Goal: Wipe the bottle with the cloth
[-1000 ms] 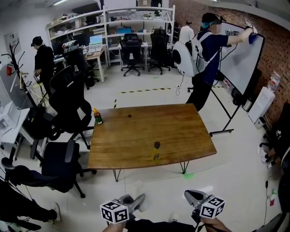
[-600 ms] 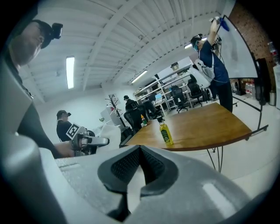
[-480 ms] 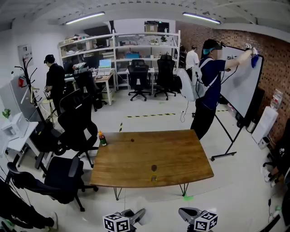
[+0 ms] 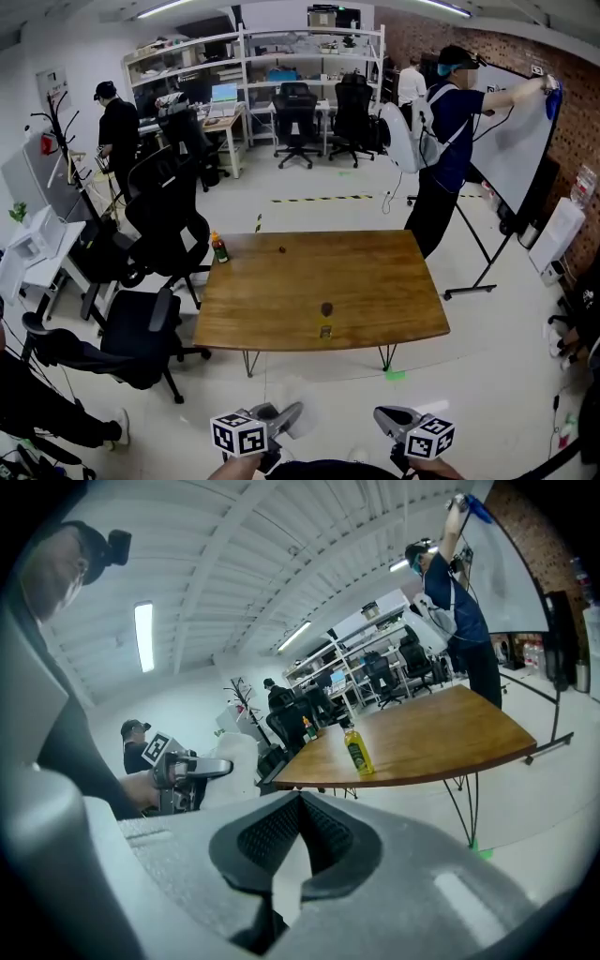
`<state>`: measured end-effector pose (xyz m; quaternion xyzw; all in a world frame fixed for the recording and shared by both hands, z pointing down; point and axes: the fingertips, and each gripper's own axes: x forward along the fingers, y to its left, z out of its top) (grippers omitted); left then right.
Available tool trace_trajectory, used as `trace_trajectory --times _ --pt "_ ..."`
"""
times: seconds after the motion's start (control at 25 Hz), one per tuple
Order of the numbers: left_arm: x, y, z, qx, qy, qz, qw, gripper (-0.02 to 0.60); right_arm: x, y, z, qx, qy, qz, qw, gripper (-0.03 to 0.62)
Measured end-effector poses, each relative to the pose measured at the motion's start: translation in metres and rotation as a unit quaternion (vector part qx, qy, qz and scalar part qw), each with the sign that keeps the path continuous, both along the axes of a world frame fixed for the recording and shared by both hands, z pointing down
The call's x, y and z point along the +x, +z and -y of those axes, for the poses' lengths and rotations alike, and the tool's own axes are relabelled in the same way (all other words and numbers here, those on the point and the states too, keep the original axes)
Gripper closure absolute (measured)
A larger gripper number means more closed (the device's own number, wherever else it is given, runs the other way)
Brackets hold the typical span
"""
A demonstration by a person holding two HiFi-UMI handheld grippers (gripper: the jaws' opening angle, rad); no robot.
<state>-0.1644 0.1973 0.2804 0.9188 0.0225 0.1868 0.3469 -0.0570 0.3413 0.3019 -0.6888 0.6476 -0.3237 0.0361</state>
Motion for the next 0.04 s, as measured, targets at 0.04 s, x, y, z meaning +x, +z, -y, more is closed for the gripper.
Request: trace_trajectory --times 0.04 --pt "-0.0012 0.0002 0.0008 -0.001 -0.001 0.002 1.0 0.479 -0.0006 0.001 -0.0003 -0.002 0.0 0.002 1.0 0.577"
